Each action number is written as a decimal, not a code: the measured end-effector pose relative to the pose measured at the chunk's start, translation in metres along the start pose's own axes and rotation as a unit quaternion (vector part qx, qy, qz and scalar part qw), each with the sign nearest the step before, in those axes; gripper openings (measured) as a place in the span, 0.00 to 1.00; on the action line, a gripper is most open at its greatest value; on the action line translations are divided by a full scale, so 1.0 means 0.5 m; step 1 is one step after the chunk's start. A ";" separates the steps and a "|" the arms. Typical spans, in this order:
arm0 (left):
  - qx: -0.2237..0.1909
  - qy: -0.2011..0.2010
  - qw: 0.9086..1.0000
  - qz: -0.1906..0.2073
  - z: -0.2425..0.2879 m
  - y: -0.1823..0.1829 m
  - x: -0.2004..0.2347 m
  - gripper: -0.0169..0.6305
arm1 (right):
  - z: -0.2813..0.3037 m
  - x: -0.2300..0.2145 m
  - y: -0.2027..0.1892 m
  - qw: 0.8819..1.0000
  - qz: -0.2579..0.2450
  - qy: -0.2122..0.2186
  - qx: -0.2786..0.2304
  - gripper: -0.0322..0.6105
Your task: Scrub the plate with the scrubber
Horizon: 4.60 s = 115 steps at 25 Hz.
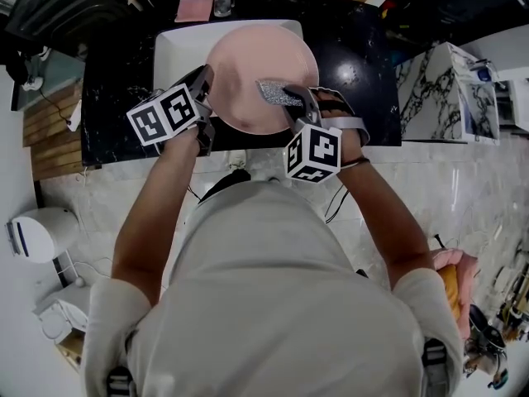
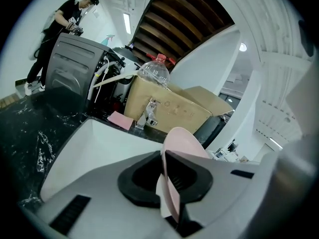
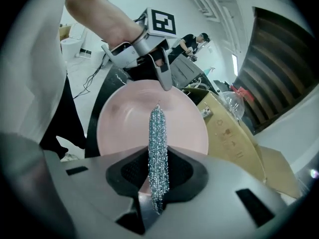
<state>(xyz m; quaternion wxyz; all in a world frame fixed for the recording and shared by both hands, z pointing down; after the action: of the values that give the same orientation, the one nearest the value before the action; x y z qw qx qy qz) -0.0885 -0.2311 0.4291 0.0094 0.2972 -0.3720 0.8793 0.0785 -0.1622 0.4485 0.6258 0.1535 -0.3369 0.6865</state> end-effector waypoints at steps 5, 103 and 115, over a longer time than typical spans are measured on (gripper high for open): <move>0.000 0.001 1.000 0.002 0.005 0.000 0.000 0.07 | -0.026 0.048 0.006 1.000 0.010 0.027 -0.009 0.17; 0.014 -0.032 0.999 0.018 0.010 -0.030 -0.081 0.07 | 0.018 -0.052 0.108 0.997 -0.070 -0.032 -0.011 0.17; -0.005 -0.026 1.000 -0.005 0.002 -0.010 -0.058 0.08 | -0.036 0.086 0.107 0.991 -0.113 0.054 -0.048 0.17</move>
<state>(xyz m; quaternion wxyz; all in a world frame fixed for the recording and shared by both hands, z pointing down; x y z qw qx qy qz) -0.0628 -0.2223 0.4175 0.0057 0.3216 -0.3751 0.8694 0.0234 -0.1175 0.4483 0.7233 0.1229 -0.3155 0.6018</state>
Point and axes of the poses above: the fingertips, and each gripper's own axes: z forward along the fingers, x to its left, y out of its top, the point moved 2 cm from there along -z, backward along the fingers, and after that the axes turned 8 degrees about x, right-handed, at the moved point
